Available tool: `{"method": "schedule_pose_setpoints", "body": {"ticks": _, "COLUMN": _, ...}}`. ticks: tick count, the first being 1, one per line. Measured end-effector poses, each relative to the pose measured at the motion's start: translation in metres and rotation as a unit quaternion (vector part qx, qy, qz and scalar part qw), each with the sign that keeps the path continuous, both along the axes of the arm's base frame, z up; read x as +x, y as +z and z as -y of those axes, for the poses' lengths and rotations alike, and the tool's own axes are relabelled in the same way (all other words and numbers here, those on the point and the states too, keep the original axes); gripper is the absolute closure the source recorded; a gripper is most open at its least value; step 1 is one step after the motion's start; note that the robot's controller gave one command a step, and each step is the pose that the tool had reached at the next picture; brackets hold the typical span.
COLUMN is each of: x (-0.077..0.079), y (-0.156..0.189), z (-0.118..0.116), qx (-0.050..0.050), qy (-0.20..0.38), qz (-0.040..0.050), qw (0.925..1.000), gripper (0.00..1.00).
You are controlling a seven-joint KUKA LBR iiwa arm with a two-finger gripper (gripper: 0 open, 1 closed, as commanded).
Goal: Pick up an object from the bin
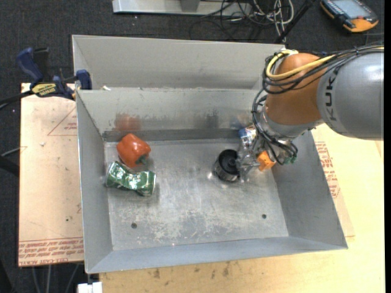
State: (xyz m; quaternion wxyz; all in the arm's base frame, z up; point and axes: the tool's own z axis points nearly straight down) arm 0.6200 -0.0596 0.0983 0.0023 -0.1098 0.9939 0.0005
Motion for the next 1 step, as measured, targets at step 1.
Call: {"method": "schedule_pose_setpoints", "body": {"ticks": 1, "x": 0.0071, "y": 0.009, "z": -0.0052, "qx": 0.0, "qy": -0.007, "qz": 0.0017, "qw": 1.0, "gripper": 1.0}}
